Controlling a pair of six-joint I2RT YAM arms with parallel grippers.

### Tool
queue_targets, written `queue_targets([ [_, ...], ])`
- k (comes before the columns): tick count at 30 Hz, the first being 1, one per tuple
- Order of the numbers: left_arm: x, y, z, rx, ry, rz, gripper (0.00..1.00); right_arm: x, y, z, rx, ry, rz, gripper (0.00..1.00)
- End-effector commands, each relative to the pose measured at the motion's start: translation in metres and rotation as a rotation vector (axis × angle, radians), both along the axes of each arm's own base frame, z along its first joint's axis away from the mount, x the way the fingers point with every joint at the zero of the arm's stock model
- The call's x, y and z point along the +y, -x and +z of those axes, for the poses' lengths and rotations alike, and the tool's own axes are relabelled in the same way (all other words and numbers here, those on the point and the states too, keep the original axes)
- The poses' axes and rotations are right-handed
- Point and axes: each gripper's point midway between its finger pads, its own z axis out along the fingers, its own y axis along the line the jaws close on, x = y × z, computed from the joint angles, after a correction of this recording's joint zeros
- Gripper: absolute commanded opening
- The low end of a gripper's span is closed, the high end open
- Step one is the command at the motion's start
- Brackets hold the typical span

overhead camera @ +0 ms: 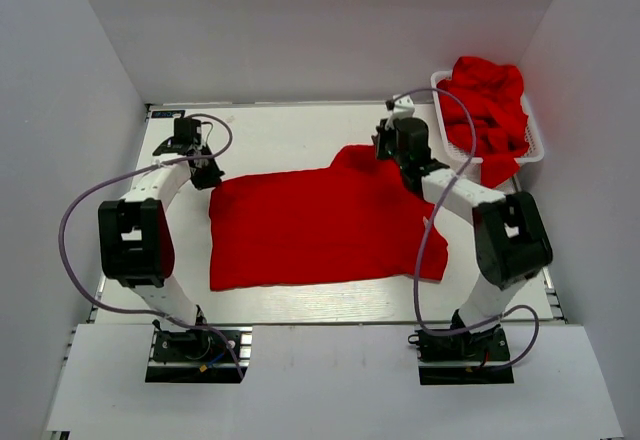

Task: Fold and stack the t-shirts
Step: Grap the side of the flattened tshirt furthest away from the robot with both arms, then fold the other side of the tshirt into a rectangle

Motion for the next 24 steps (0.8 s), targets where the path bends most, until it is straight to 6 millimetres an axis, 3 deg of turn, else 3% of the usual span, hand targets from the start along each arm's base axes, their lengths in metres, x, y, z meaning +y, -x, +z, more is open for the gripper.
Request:
queue_targets([
  [1,-0.005,0.012,0.022,-0.035,0.018,-0.008,0.00,-0.019,0.025,0.033,-0.059,-0.031,-0.052,0.00],
  [2,-0.005,0.015,0.021,-0.032,0.018,-0.008,0.00,-0.030,0.031,0.024,-0.039,-0.007,-0.086,0.00],
  [4,-0.003,0.020,0.025,-0.035,0.008,-0.001,0.00,-0.042,0.051,0.028,-0.027,0.002,-0.112,0.00],
  [5,-0.003,0.026,0.019,-0.012,0.008,-0.001,0.00,-0.051,0.060,0.015,0.007,0.018,-0.139,0.00],
  [6,-0.003,0.030,0.018,-0.011,0.008,-0.001,0.00,-0.059,0.071,0.027,-0.017,0.005,-0.159,0.00],
  [7,-0.003,0.030,0.023,-0.023,0.008,-0.001,0.00,-0.060,0.079,0.020,0.002,0.006,-0.152,0.00],
  [9,-0.003,0.038,0.013,0.005,0.008,-0.001,0.00,-0.066,0.094,0.022,0.022,-0.015,-0.169,0.00],
  [10,-0.003,0.038,0.016,-0.004,0.008,-0.001,0.00,-0.069,0.106,0.029,0.009,-0.039,-0.162,0.00],
  [13,0.001,0.040,0.015,0.006,-0.010,0.010,0.00,-0.079,0.129,0.025,0.052,-0.031,-0.172,0.00],
  [15,0.001,0.043,0.015,0.006,-0.010,0.010,0.00,-0.085,0.144,0.012,0.113,0.001,-0.177,0.00],
  [16,-0.001,0.043,0.015,0.006,-0.003,0.006,0.00,-0.088,0.151,0.016,0.101,-0.003,-0.176,0.00],
  [17,-0.001,0.040,0.020,-0.017,-0.002,0.006,0.00,-0.092,0.159,0.004,0.136,0.016,-0.177,0.00],
  [24,-0.007,0.046,0.013,0.003,0.008,-0.021,0.00,-0.099,0.192,-0.008,0.194,-0.004,-0.167,0.00],
])
